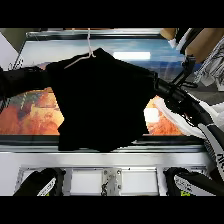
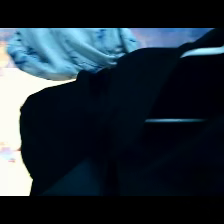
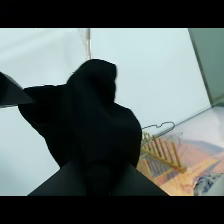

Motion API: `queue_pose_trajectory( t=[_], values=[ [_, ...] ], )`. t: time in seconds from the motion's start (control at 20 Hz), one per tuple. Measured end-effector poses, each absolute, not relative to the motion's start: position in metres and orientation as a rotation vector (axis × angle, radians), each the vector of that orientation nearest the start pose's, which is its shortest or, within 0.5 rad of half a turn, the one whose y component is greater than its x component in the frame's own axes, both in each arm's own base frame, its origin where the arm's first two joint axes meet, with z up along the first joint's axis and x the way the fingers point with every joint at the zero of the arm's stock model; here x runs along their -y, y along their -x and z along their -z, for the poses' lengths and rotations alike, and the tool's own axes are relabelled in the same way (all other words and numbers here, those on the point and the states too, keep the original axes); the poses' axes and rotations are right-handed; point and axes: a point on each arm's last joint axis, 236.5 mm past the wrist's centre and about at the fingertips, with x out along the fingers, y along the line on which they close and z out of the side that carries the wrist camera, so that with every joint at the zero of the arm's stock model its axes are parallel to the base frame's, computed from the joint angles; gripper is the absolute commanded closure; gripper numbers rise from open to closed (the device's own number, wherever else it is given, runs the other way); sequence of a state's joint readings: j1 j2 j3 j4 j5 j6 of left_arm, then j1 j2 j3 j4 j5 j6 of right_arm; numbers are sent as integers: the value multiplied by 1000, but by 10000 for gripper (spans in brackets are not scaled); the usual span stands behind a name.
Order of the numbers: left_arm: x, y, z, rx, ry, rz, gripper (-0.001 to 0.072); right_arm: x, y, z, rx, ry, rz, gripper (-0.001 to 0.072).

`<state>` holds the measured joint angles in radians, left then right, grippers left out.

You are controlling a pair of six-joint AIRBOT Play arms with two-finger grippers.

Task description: Fold the clothes and pants, and hang the long-sleeved shirts on hangers.

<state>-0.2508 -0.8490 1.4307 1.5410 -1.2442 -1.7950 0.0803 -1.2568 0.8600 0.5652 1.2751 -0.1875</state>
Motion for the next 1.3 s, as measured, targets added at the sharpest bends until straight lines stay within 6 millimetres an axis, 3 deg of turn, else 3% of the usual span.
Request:
queue_pose_trajectory(
  t=[0.15, 0.3, 0.6, 0.7, 0.75, 0.95, 1.15, 1.2, 1.25, 1.3],
  values=[
    [64, -328, -272, -686, 112, 79, 685, -220, -381, -252, 138, -565, -1157, 693],
    [57, -335, -269, -695, 120, 39, 685, -218, -380, -261, 165, -567, -1147, 693],
    [107, -350, -271, -672, 158, 176, 667, -216, -377, -269, 185, -566, -1144, 693],
    [123, -350, -277, -646, 163, 223, 154, -216, -377, -270, 188, -565, -1145, 693],
    [128, -350, -280, -635, 166, 241, 120, -216, -377, -270, 188, -565, -1145, 693],
    [134, -345, -303, -551, 185, 276, 121, -216, -376, -270, 189, -565, -1148, 692],
    [116, -336, -328, -472, 211, 253, 125, -216, -375, -271, 192, -565, -1154, 692],
    [110, -334, -332, -458, 217, 240, 304, -216, -375, -271, 192, -565, -1154, 690],
    [103, -332, -335, -452, 222, 225, 531, -216, -375, -271, 192, -565, -1154, 682],
    [98, -330, -335, -453, 224, 212, 649, -216, -375, -271, 192, -566, -1153, 687]
  ],
)
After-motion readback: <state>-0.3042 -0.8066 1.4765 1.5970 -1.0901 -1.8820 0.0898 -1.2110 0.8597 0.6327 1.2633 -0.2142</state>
